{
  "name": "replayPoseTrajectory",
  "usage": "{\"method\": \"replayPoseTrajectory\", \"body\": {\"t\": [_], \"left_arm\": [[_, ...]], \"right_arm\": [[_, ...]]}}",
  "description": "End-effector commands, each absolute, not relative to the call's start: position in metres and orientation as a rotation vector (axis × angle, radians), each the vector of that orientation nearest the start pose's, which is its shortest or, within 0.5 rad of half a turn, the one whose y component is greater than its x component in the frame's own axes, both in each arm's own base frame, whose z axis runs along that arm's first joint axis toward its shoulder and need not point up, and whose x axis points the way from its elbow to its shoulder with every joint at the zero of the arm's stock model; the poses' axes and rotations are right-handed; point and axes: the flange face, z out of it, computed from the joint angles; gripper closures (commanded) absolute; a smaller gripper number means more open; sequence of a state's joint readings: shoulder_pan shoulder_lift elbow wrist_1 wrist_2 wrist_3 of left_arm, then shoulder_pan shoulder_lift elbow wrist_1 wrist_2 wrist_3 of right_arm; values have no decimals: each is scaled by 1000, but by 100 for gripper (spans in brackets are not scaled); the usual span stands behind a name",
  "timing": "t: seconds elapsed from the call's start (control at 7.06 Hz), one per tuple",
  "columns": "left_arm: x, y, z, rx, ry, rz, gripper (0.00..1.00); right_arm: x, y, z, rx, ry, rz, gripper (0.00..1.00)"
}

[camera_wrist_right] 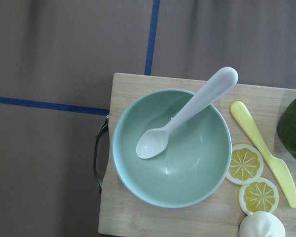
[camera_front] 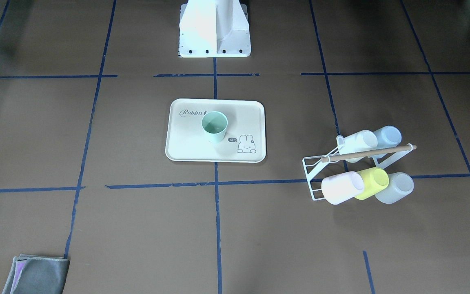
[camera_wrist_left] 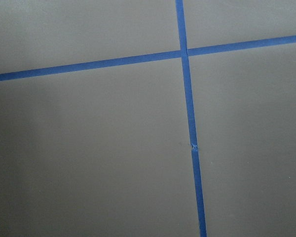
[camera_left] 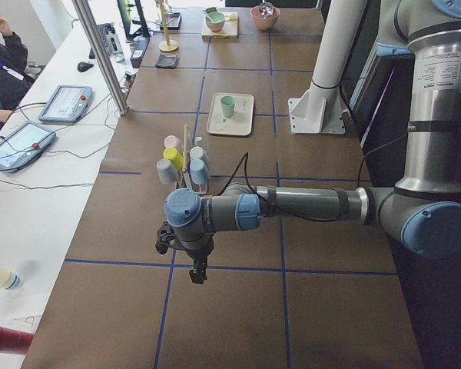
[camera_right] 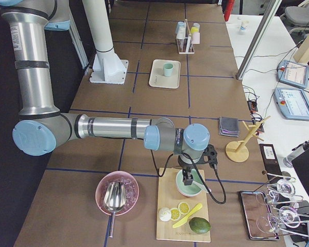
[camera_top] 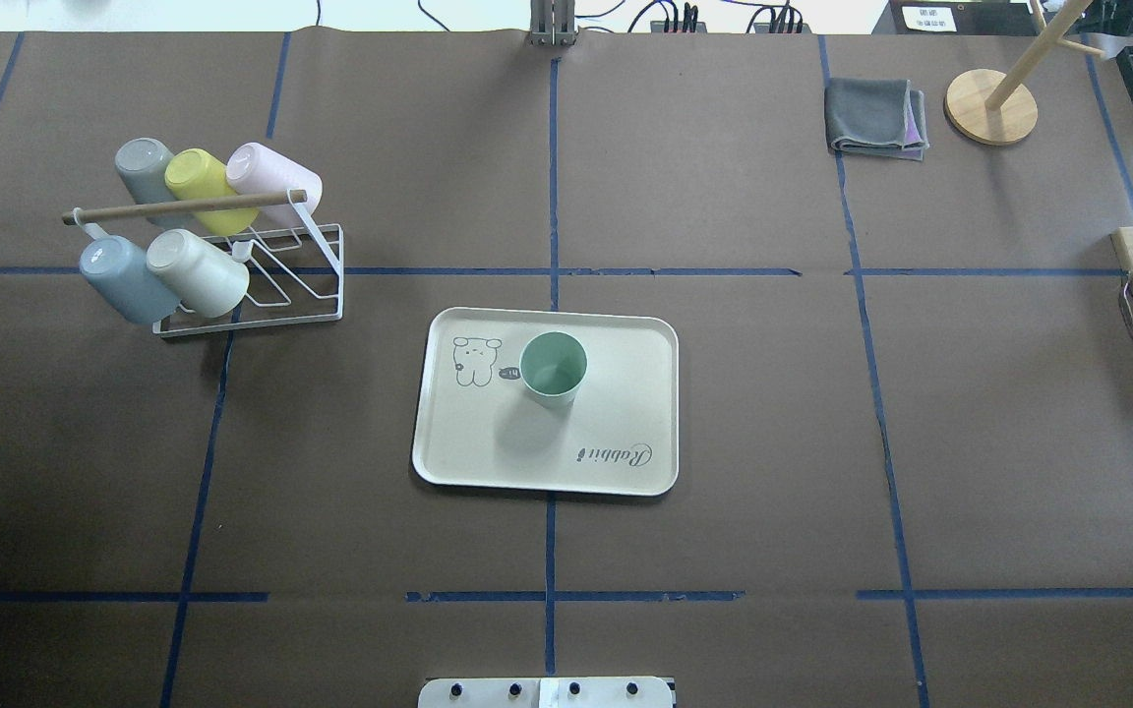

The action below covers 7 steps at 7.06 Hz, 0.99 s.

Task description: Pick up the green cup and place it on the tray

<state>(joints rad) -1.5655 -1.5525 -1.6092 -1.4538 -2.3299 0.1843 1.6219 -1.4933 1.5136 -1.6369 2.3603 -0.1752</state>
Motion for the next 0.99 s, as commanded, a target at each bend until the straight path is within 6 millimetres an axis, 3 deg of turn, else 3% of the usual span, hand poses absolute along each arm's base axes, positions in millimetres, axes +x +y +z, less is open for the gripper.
{"method": "replayPoseTrajectory", "body": {"t": [0.0,0.28,0.43,0.85], "left_arm": [[-63,-478,660,-21,764,144,0],[-63,-479,656,-15,764,145,0],[-63,-479,657,-15,764,143,0],[-63,-480,655,-12,764,147,0]], "right_arm": [[102,-498,670,24,-797,-53,0],[108,-488,678,2,-807,-7,0],[107,-489,676,-25,-814,68,0],[108,-489,674,-20,-807,68,0]]}}
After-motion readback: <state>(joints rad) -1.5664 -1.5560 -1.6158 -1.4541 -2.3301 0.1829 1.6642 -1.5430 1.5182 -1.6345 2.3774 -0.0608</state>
